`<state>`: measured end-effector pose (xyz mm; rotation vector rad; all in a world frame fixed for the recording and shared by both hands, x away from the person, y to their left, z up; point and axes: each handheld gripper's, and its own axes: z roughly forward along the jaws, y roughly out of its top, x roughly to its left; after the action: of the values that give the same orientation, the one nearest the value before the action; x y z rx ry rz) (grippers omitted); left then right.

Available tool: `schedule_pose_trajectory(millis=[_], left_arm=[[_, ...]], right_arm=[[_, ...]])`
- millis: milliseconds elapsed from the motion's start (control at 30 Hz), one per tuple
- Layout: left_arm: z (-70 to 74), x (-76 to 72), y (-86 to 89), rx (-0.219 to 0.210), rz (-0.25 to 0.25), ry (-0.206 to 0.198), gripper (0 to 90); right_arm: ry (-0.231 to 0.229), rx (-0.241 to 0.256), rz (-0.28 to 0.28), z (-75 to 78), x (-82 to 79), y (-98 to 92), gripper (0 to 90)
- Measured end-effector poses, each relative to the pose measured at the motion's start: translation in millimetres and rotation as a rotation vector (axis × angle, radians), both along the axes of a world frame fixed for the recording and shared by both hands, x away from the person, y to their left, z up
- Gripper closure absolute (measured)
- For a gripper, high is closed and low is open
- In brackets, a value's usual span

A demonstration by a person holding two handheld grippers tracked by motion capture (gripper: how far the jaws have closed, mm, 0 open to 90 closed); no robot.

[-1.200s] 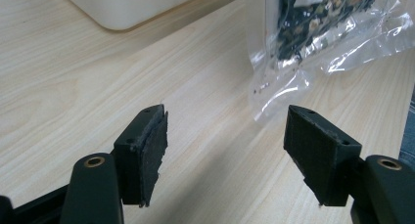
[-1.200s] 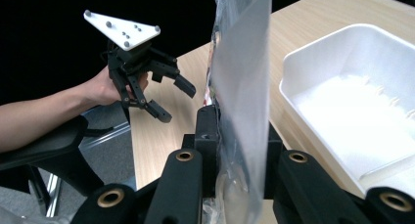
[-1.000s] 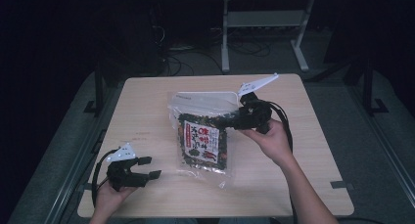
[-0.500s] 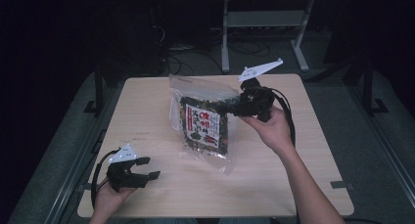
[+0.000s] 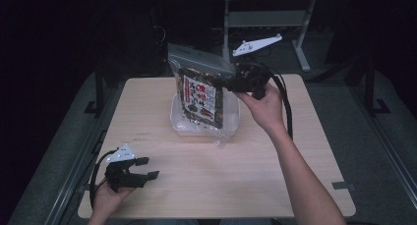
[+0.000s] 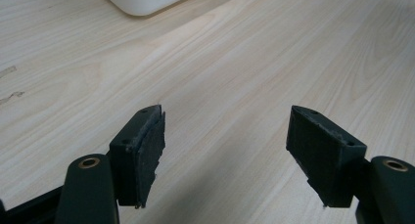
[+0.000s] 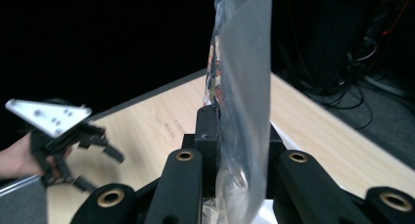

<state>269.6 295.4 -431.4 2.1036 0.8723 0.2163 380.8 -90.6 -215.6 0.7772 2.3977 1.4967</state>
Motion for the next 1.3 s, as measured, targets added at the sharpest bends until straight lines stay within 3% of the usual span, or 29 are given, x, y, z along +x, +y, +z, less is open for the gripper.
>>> schedule_pose_trajectory(millis=[300, 633, 900, 1100, 1300], left_arm=[[0.3, 0.6, 1.0, -0.007, 0.000, 0.002, 29.1], [0.6, 1.4, 0.4, -0.014, -0.004, 0.004, 28.3], [1.3, 1.7, 1.4, -0.016, -0.005, 0.005, 27.8], [1.4, 1.8, 2.3, -0.023, -0.003, 0.005, 27.6], [4.6, -0.4, -1.0, -0.040, -0.012, -0.002, 27.4]], right_arm=[[-0.038, -0.001, -0.054, 5.4, 19.5, 10.7, 77.4], [-0.086, -0.013, -0.105, -4.8, 39.7, 22.2, 77.4], [-0.084, -0.021, -0.104, -18.4, 57.1, 35.0, 77.3], [-0.091, -0.061, -0.122, -28.1, 66.2, 45.2, 77.4], [-0.076, -0.058, -0.115, -37.7, 74.4, 46.4, 77.4]])
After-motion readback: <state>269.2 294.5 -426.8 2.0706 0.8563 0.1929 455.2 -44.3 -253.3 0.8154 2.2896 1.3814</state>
